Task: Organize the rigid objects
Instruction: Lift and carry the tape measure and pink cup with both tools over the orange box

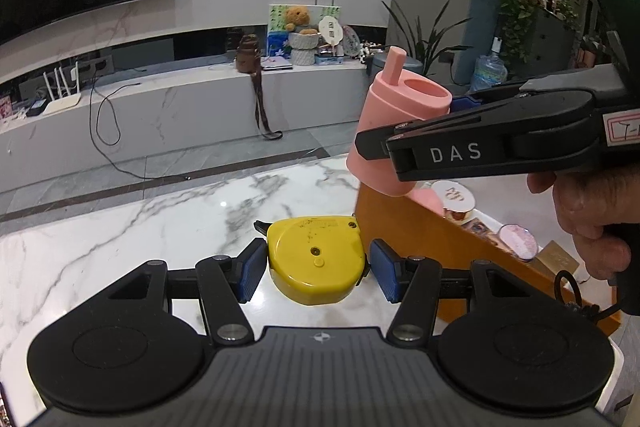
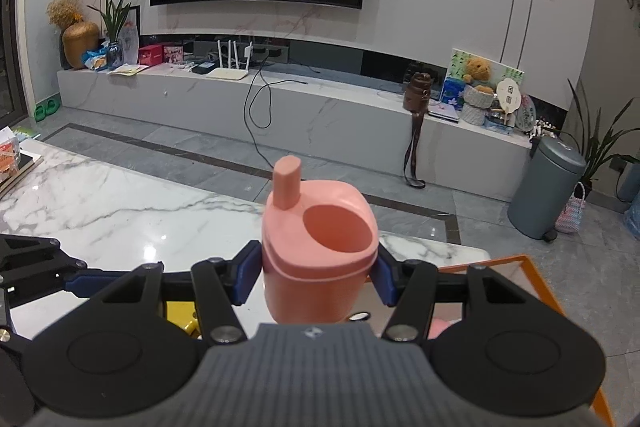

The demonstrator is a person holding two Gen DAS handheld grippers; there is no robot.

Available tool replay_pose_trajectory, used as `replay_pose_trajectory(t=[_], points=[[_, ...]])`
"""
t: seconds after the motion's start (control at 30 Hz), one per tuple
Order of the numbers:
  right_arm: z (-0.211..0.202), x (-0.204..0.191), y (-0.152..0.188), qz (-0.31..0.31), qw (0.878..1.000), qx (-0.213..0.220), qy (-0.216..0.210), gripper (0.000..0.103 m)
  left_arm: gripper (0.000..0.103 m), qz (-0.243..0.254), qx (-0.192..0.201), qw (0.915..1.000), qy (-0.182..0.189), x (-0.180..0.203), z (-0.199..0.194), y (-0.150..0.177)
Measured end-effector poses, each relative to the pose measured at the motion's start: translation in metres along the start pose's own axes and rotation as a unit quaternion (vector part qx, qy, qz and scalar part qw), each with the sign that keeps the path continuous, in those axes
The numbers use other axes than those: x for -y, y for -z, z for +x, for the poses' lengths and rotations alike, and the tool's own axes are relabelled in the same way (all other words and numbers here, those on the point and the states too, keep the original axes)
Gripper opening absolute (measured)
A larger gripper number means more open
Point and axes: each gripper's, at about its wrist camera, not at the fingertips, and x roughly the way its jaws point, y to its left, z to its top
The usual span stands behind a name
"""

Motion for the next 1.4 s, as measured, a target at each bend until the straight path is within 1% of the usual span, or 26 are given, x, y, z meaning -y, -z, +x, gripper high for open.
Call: replay_pose_trajectory(t=[0.3, 0.53, 0.77, 0.8, 0.9, 1.07, 1.17, 1.4], points=[[-0.035, 0.022, 0.005, 0.013, 1.0, 0.016, 0.013, 0.057, 0.065, 0.017, 0.007, 0.9998, 0.005, 0.028, -0.008, -0.011], [-0.058, 0.038, 0.01, 0.023, 0.999, 0.024, 0.025, 0.057, 0.065, 0.027, 0.009, 0.9995, 0.015, 0.05, -0.005, -0.019], [-0.078, 0.071, 0.019, 0.052, 0.997, 0.021, 0.044, 0.057, 0.065, 0.042, 0.018, 0.9983, 0.036, 0.083, -0.004, -0.032], [-0.081, 0.077, 0.021, 0.057, 0.997, 0.021, 0.048, 0.057, 0.065, 0.039, 0.023, 0.9979, 0.046, 0.088, -0.003, -0.035], [-0.089, 0.095, 0.026, 0.077, 0.995, 0.019, 0.063, 0.057, 0.065, 0.049, 0.026, 0.9967, 0.059, 0.1, -0.001, -0.041], [-0.096, 0.124, 0.038, 0.106, 0.991, 0.005, 0.085, 0.057, 0.065, 0.067, 0.019, 0.9948, 0.074, 0.117, 0.011, -0.047], [-0.099, 0.138, 0.045, 0.118, 0.988, -0.007, 0.098, 0.057, 0.065, 0.066, 0.012, 0.9945, 0.08, 0.121, 0.02, -0.048], [-0.09, 0.162, 0.063, 0.126, 0.984, -0.051, 0.116, 0.057, 0.065, 0.069, -0.009, 0.9934, 0.091, 0.135, 0.039, -0.044]])
